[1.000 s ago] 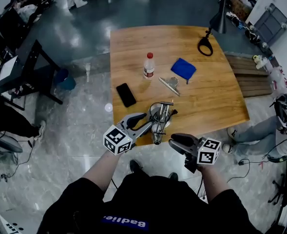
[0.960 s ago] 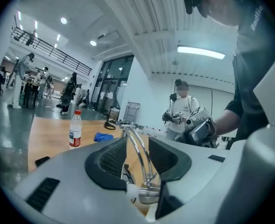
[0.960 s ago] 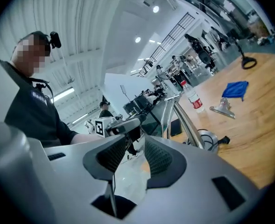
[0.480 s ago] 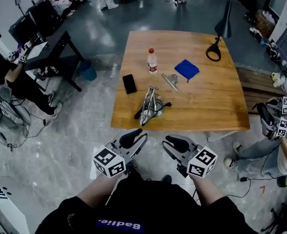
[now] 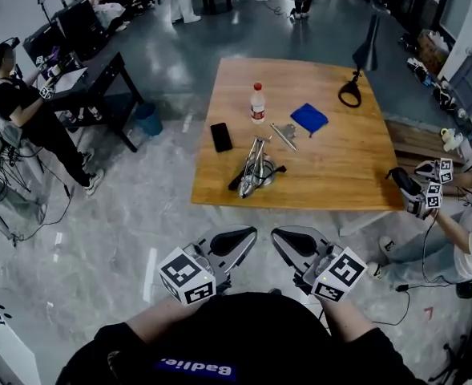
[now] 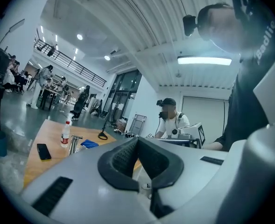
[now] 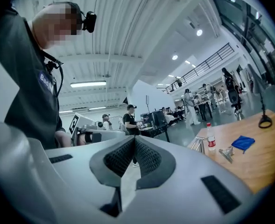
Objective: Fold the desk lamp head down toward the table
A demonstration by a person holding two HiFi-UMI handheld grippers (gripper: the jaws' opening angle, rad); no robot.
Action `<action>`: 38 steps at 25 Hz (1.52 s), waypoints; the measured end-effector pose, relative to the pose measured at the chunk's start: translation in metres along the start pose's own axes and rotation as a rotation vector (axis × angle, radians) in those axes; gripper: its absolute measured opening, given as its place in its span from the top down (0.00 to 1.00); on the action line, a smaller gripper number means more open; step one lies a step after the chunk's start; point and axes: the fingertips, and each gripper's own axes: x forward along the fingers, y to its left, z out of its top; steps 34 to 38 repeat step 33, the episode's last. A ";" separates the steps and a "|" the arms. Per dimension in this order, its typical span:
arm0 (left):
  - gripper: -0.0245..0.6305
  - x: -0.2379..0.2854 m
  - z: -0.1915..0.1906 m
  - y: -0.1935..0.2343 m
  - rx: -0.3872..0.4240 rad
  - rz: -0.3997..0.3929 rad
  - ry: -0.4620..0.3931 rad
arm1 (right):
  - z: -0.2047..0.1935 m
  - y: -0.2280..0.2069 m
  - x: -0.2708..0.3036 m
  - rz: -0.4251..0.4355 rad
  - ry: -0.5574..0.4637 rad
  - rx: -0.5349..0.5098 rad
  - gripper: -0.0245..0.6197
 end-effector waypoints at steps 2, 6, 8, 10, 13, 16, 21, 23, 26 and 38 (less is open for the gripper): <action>0.95 -0.009 0.000 -0.003 0.000 -0.017 0.003 | 0.004 0.014 0.005 -0.008 0.000 -0.030 0.95; 0.95 -0.028 -0.005 -0.007 0.020 -0.050 0.014 | 0.003 0.034 0.015 -0.032 -0.013 -0.056 0.95; 0.95 -0.035 -0.008 -0.006 0.016 -0.054 0.015 | -0.001 0.038 0.018 -0.049 -0.007 -0.065 0.95; 0.95 -0.039 -0.011 -0.007 0.001 -0.055 0.017 | -0.005 0.041 0.020 -0.065 0.001 -0.055 0.95; 0.95 -0.044 -0.015 -0.014 0.003 -0.073 0.025 | -0.007 0.049 0.019 -0.069 0.010 -0.047 0.95; 0.95 -0.047 -0.017 -0.020 0.004 -0.076 0.029 | -0.011 0.054 0.017 -0.074 0.019 -0.038 0.95; 0.95 -0.051 -0.017 -0.027 0.008 -0.079 0.027 | -0.011 0.058 0.015 -0.086 0.018 -0.029 0.95; 0.95 -0.053 -0.018 -0.027 0.006 -0.078 0.025 | -0.012 0.060 0.015 -0.090 0.021 -0.027 0.95; 0.95 -0.054 -0.019 -0.028 0.003 -0.077 0.030 | -0.013 0.062 0.013 -0.093 0.021 -0.027 0.95; 0.95 -0.046 -0.020 -0.037 0.010 -0.101 0.031 | -0.014 0.059 0.002 -0.116 0.025 -0.022 0.95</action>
